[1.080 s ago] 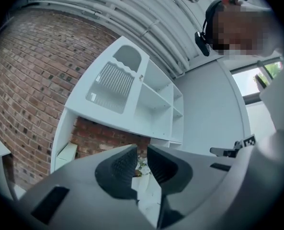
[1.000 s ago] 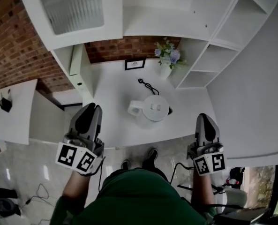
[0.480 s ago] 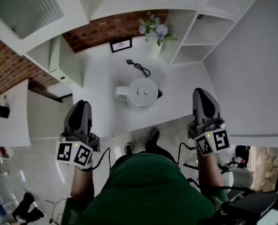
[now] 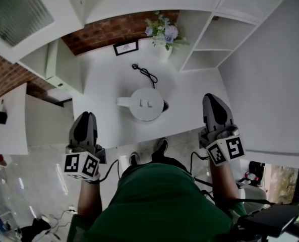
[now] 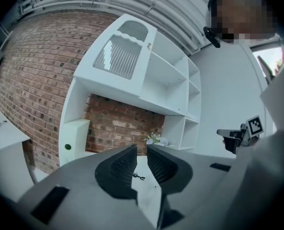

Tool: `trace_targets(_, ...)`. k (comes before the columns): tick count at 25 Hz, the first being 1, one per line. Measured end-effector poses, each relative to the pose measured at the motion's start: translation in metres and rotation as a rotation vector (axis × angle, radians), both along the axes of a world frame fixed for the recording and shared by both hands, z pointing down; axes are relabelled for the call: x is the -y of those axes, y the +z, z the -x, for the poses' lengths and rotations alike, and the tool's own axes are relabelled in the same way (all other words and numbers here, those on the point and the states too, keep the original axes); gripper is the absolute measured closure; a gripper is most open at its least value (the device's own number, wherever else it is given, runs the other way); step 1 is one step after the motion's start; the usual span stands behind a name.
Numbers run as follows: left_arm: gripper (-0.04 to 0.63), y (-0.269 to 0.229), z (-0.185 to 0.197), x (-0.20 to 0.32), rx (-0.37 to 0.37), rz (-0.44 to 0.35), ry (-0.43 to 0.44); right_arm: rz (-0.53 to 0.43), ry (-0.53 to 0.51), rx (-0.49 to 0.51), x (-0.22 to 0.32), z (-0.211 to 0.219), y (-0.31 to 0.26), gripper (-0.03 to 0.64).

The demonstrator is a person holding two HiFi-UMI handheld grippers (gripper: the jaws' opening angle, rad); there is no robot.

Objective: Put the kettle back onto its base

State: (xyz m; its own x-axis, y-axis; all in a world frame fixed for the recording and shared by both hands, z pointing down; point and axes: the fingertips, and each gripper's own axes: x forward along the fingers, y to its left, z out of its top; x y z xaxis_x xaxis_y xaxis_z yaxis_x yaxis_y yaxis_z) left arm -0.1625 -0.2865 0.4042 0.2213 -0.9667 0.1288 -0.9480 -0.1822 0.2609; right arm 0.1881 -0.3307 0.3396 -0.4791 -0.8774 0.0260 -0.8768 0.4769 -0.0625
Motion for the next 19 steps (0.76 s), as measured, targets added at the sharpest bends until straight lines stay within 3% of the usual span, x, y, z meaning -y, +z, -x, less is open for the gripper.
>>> trace_targets(5, 0.518, 0.013, -0.009, 0.006, 0.032, 0.017, -0.01, 0.006, -0.029, 0.006, 0.011, -0.002, 0.003, 0.604)
trace_targets(11, 0.518, 0.021, -0.018, 0.019, 0.09, -0.023, -0.034, 0.018, -0.037, 0.007, 0.016, -0.01, 0.008, 0.604)
trace_targets(16, 0.535, 0.034, -0.02, 0.023, 0.152, 0.001, -0.044, 0.039, -0.04, 0.01, 0.025, -0.014, 0.019, 0.604)
trace_targets(19, 0.538, 0.043, -0.026, 0.025, 0.148, 0.021, -0.027, 0.051, -0.034, 0.006, 0.028, -0.02, 0.023, 0.604)
